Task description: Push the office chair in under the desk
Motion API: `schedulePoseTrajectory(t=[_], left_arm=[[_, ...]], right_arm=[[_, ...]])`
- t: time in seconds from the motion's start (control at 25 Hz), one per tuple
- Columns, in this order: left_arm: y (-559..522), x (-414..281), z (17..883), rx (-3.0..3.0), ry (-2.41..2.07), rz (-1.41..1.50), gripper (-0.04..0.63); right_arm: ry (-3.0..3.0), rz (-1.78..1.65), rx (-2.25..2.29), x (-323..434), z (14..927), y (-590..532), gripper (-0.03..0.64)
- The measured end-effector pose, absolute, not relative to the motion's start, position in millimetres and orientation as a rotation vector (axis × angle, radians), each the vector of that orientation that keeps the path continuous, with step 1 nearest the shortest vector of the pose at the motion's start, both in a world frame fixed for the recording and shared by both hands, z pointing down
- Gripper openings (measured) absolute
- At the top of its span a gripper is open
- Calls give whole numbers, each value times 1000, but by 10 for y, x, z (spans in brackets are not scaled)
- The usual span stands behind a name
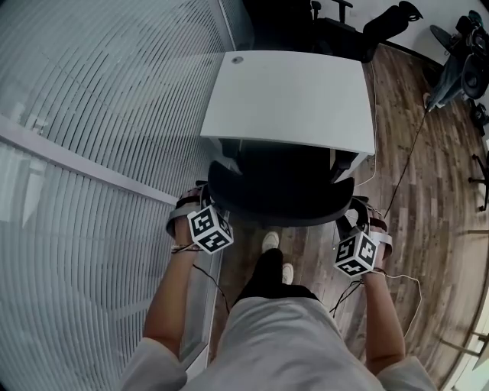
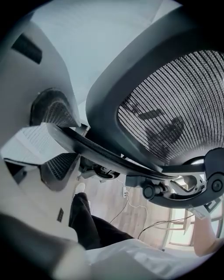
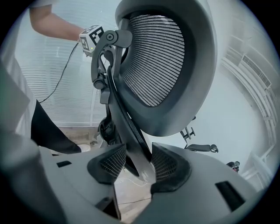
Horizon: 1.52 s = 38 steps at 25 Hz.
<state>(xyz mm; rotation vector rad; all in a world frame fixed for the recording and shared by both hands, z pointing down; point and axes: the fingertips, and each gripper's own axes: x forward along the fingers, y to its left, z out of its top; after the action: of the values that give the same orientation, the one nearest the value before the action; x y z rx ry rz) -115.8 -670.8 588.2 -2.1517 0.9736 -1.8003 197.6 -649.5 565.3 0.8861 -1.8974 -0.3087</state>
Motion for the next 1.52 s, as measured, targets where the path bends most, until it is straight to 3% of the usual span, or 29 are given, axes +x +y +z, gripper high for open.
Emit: schedulePoseTrajectory(t=[1.52], left_arm=[[-7955,-1113,5869,-2153,922,-1733,188]], right_arm=[[-1850,-273,933,2002,5653,-7624,192]])
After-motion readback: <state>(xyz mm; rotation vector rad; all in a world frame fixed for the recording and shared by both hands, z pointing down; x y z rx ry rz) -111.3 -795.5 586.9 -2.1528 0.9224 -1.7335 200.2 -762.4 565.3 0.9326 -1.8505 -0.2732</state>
